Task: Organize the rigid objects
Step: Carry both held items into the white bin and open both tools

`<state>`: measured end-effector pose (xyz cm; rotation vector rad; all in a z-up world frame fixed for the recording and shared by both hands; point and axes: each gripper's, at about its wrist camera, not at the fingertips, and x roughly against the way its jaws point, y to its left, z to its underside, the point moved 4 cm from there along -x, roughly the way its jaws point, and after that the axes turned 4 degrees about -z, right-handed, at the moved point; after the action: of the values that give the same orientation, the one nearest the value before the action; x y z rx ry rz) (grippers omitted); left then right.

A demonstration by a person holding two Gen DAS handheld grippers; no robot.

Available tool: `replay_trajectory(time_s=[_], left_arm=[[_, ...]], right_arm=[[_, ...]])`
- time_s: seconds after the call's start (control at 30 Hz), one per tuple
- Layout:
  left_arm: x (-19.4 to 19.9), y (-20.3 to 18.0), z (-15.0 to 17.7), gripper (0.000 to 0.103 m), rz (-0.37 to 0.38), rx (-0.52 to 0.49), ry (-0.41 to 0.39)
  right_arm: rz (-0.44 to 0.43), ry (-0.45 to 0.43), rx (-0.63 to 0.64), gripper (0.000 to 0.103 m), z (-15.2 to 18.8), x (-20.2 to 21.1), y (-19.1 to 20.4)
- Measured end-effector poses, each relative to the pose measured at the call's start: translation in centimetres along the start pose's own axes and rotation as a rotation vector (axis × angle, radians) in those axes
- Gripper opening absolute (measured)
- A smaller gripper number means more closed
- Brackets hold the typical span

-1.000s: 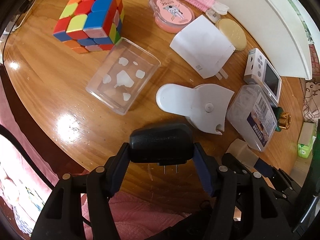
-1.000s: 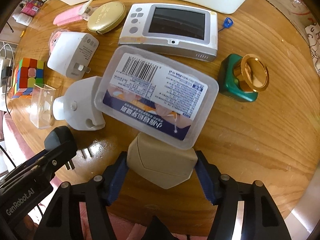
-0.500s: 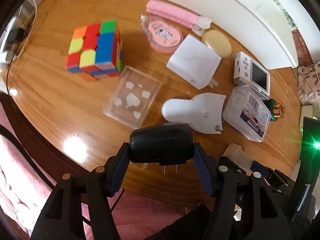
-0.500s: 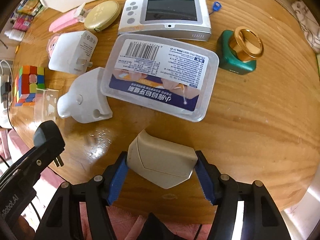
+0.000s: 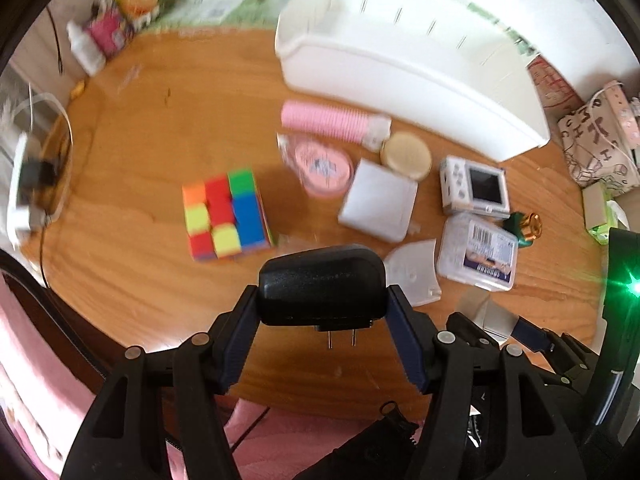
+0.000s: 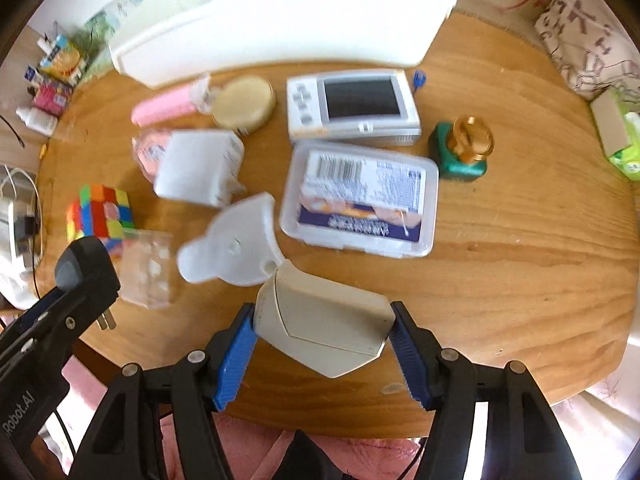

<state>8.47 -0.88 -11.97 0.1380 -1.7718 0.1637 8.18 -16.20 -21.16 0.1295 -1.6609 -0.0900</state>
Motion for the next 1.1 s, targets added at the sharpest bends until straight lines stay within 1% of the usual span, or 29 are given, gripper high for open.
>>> replay_trajectory(time_s=[0.1,0.17,0.23,0.3,0.37,0.43,0.57,0.67,0.8,0.9,1.03,1.1], left_arm=[[1.4,0.4,-0.8,0.066,0.005,-0.038,-0.059],[1.5,-0.4,-0.5,0.066,0.009,-0.06,-0.104],[1.9,-0.4,-1.3,0.066,0.012,-0.082,-0.153],[1.8,-0.8,-1.9,0.066,0.019,-0.106,-0.198],[2.4,-1.0,-2.6,0.066,0.029,-0.135,-0.246],[2.7,-1.1,-3.2,0.066,0.039,-0.156,-0.284],[3.7,-1.3,-4.9,0.066,0.057,-0.187,-0.366],[4.4,-1.5,-6.7,0.066,0.069,-0.195,-0.422],[4.9,-1.9,-8.9,0.066,0.086,-0.202,-0.481],[5.1,-2.3,-10.6,0.066,0.078,-0.209,-0.528],[4.4,-2.9,-13.1,0.066,0.093,-0.194,-0.536],[3.9,-3.1,-14.3,0.066,0.083,-0.185,-0.553]], right_arm=[[0.006,-0.073,-0.027,0.066,-0.3,1.5,0.5],[0.013,-0.123,-0.042,0.066,-0.6,2.4,1.5],[0.018,-0.172,-0.055,0.066,-1.0,3.6,1.4],[0.02,-0.217,-0.067,0.066,-2.2,4.9,1.6],[0.026,-0.261,-0.078,0.066,-3.1,6.8,1.3],[0.033,-0.295,-0.088,0.066,-2.8,8.0,1.6],[0.049,-0.37,-0.095,0.066,-4.1,9.0,1.4],[0.073,-0.442,-0.086,0.066,-5.1,10.0,1.7],[0.085,-0.532,-0.071,0.066,-6.1,11.5,1.7],[0.091,-0.596,-0.057,0.066,-7.1,12.3,1.5],[0.104,-0.72,-0.02,0.066,-8.9,13.5,1.1],[0.116,-0.774,-0.002,0.066,-9.8,13.7,0.8]])
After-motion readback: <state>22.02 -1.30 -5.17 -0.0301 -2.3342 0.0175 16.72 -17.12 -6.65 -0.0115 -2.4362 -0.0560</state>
